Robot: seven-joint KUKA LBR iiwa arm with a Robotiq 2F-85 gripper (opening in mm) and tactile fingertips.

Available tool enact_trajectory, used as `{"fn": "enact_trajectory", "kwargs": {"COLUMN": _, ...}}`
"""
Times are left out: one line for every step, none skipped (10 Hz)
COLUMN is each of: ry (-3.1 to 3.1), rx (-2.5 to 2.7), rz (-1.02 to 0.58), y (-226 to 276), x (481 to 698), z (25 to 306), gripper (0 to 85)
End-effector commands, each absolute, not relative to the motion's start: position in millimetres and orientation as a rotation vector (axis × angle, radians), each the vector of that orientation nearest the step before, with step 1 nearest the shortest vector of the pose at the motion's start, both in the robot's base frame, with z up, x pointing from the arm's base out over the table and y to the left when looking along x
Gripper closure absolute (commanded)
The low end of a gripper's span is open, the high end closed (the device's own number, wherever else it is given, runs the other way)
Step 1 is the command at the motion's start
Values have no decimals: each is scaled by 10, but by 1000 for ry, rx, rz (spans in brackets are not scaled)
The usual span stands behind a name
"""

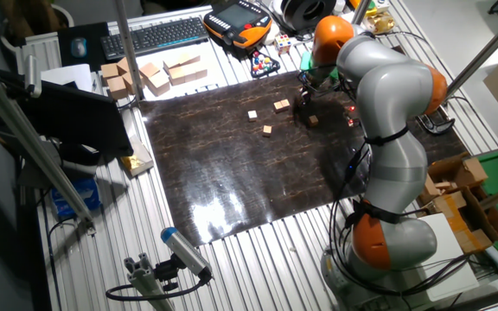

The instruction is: Stack the blocks into a pyramid shape

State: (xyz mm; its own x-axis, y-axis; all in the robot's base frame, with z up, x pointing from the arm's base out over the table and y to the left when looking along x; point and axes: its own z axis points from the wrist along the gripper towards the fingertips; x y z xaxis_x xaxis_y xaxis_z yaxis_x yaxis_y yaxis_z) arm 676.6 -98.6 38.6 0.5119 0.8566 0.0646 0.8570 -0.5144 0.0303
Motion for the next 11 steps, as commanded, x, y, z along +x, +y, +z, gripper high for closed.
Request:
{"fn": "enact_trajectory", "kwargs": {"ry": -1570, "rx": -2705, "rz": -111, "y": -959, "x": 6764, "z": 411, "gripper": 843}}
{"fn": "enact_trajectory", "kwargs": {"ry": -1602, "rx": -2684, "rz": -109, "y": -905, "x": 6761, "z": 438, "gripper": 843}}
{"fn": "enact_trajectory", "kwargs": {"ry": -1642, "rx": -2666, "rz": -86, "y": -840, "x": 6767, "z": 450, "gripper": 843}}
{"fn": "enact_trajectory", "kwargs": {"ry": -1700, "rx": -2635, "rz": -77, "y": -782, "x": 6755, "z": 448, "gripper": 843}}
{"fn": "enact_trajectory", "kwargs": {"ry": -1764, "rx": -2597, "rz": -69, "y": -727, "x": 6743, "z": 447, "gripper": 843}}
{"fn": "enact_trajectory", "kwargs": {"ry": -1832, "rx": -2546, "rz": -62, "y": -691, "x": 6732, "z": 453, "gripper": 843}}
{"fn": "enact_trajectory", "kwargs": {"ry": -1884, "rx": -2495, "rz": -66, "y": -660, "x": 6730, "z": 456, "gripper": 843}}
{"fn": "enact_trajectory", "kwargs": {"ry": -1921, "rx": -2466, "rz": -68, "y": -626, "x": 6731, "z": 448, "gripper": 843}}
{"fn": "enact_trajectory", "kwargs": {"ry": -1954, "rx": -2441, "rz": -68, "y": -603, "x": 6728, "z": 444, "gripper": 843}}
{"fn": "enact_trajectory", "kwargs": {"ry": -1988, "rx": -2407, "rz": -78, "y": -583, "x": 6727, "z": 452, "gripper": 843}}
{"fn": "enact_trajectory", "kwargs": {"ry": -2014, "rx": -2386, "rz": -78, "y": -577, "x": 6732, "z": 451, "gripper": 843}}
